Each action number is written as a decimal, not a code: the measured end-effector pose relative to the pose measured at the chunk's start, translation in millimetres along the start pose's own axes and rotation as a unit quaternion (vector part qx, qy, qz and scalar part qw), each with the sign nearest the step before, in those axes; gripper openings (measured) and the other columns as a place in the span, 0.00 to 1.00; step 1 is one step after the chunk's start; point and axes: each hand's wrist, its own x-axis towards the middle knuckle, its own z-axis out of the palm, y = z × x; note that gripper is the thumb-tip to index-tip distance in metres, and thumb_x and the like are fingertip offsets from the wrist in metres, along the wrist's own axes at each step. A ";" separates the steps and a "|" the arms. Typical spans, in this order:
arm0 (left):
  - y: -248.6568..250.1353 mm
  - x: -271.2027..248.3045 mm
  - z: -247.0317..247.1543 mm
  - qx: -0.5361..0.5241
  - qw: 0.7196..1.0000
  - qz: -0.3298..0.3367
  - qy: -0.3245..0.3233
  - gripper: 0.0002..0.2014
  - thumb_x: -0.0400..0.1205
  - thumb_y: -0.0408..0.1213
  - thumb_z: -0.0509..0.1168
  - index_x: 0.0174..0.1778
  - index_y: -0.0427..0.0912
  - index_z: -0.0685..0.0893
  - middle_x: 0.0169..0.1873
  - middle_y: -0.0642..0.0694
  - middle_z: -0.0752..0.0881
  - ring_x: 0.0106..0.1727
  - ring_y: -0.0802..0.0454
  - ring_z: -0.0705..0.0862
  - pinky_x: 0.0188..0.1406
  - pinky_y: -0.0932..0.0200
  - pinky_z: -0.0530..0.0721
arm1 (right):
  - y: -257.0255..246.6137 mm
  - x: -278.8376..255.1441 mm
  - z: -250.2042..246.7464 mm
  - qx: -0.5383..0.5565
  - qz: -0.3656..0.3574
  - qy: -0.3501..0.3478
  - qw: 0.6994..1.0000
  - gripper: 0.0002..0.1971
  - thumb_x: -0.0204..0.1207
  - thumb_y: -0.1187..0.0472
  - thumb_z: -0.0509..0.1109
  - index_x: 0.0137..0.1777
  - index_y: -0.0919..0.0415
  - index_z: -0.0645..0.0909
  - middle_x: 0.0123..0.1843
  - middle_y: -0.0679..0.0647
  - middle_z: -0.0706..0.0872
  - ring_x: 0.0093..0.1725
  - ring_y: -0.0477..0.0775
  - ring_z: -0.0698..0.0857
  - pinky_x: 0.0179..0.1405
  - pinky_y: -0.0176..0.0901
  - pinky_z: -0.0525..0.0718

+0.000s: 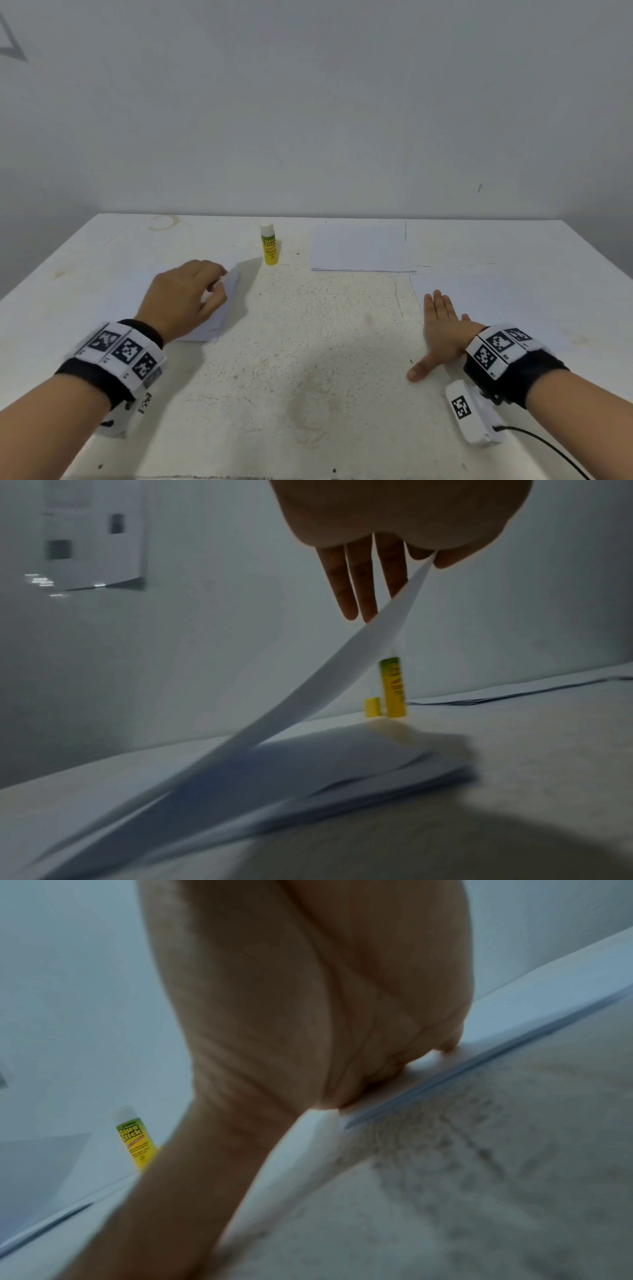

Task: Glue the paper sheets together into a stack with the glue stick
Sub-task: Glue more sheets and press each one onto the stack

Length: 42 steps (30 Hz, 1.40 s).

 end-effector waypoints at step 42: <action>97.4 57.1 79.2 -0.025 0.861 -0.013 -0.508 0.40 0.82 0.63 0.56 0.85 0.56 0.44 0.85 0.52 0.42 0.83 0.35 0.37 0.81 0.37 0.49 | -195.4 83.5 -143.6 0.224 -0.291 0.210 0.906 0.25 0.70 0.49 0.78 0.65 0.58 0.81 0.59 0.53 0.82 0.58 0.53 0.82 0.60 0.44 0.78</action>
